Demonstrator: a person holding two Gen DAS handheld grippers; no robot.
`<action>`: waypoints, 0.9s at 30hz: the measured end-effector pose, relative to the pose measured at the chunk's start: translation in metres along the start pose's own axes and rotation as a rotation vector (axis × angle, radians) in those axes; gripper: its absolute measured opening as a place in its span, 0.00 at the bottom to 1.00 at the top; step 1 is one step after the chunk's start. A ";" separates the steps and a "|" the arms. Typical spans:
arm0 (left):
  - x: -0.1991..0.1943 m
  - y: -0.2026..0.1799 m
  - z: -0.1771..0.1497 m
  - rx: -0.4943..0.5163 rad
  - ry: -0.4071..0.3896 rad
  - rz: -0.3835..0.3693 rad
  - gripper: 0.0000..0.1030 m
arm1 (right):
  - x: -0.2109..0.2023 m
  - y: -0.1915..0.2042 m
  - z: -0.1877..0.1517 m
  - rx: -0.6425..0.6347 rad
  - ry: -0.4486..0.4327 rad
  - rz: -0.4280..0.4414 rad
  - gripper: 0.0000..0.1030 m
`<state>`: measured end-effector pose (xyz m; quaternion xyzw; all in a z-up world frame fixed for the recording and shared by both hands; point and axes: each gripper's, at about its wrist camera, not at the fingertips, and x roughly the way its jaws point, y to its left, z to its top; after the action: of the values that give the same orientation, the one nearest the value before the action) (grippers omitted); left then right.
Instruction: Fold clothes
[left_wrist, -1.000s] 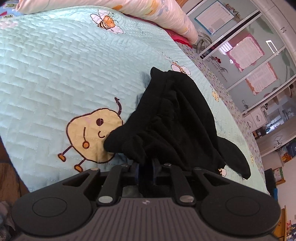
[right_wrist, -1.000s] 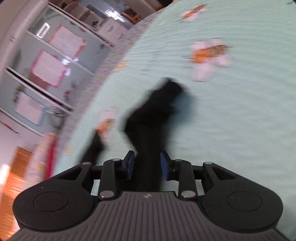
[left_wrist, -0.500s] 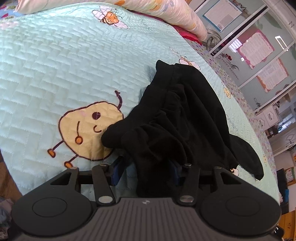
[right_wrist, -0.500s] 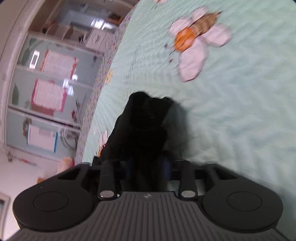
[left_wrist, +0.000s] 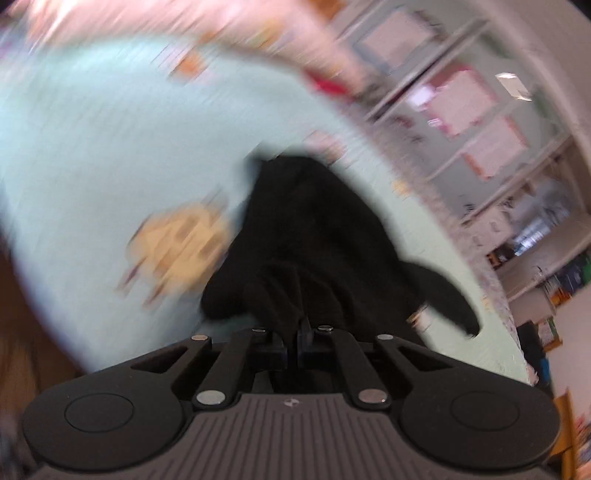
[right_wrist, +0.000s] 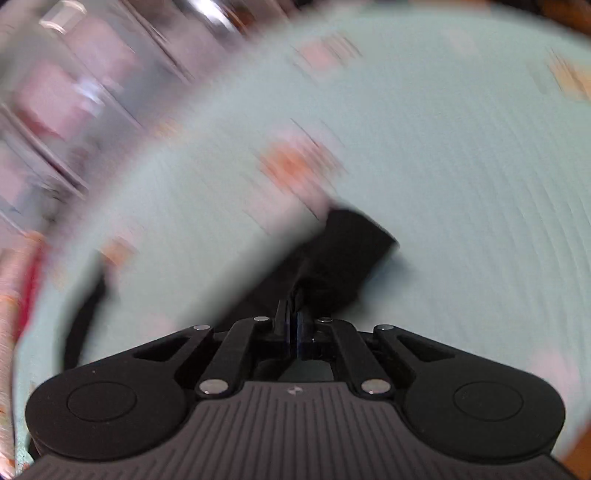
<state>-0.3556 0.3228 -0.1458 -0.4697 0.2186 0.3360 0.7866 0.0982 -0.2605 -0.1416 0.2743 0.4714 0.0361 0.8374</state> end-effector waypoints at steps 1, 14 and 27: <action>-0.004 0.004 -0.003 -0.002 0.003 -0.007 0.03 | -0.003 -0.017 -0.011 0.056 -0.004 0.040 0.02; -0.026 0.003 -0.002 0.041 -0.039 0.003 0.37 | -0.026 -0.046 -0.040 0.173 -0.158 0.108 0.20; -0.078 0.010 0.033 -0.009 -0.219 0.039 0.44 | -0.090 -0.004 -0.044 0.030 -0.424 0.212 0.42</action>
<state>-0.4149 0.3300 -0.0856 -0.4294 0.1391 0.4012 0.7971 0.0121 -0.2739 -0.0919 0.3360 0.2543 0.0585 0.9050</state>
